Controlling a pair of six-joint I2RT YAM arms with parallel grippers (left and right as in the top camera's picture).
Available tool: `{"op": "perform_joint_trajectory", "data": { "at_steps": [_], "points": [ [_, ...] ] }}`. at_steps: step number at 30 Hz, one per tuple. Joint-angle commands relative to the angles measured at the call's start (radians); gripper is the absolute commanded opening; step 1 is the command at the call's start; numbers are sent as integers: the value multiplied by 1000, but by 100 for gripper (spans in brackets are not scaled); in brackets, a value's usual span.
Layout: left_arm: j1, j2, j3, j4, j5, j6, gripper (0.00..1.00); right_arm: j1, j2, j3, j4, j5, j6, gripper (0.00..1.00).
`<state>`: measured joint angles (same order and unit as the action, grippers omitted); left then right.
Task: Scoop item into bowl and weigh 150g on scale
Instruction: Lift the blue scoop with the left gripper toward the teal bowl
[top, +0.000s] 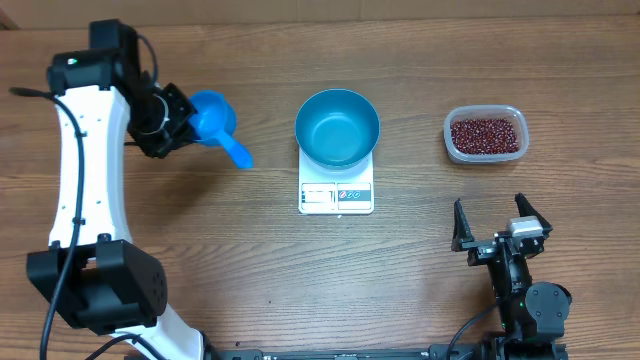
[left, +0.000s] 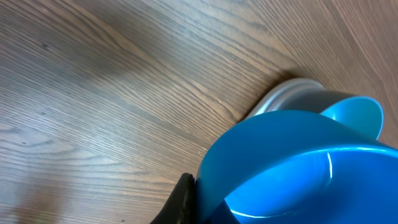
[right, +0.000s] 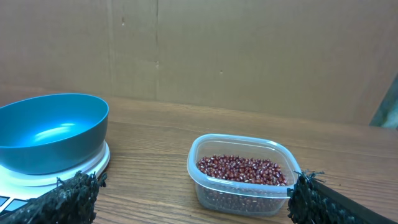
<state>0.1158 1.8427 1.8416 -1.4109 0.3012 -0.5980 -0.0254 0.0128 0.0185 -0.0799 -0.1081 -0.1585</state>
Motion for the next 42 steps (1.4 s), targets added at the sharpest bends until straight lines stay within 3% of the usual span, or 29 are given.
{"op": "perform_joint_trajectory", "data": {
  "at_steps": [1,16,23,35,40,42],
  "points": [
    [-65,-26,23,-1,-60,-73,4,2,-10,-11,5,-6,-3,100],
    [-322,-26,23,69,-206,-212,4,2,-10,-11,53,-44,19,100],
    [-366,-26,23,73,-204,-195,4,2,-10,4,53,-51,237,100],
    [-367,-26,23,103,-204,-195,5,2,10,235,-42,-50,289,100],
    [-367,-26,23,135,-196,-206,4,2,132,391,-204,-50,288,100],
    [-367,-26,23,135,-198,-266,4,2,248,489,-284,-51,288,100]
  ]
}}
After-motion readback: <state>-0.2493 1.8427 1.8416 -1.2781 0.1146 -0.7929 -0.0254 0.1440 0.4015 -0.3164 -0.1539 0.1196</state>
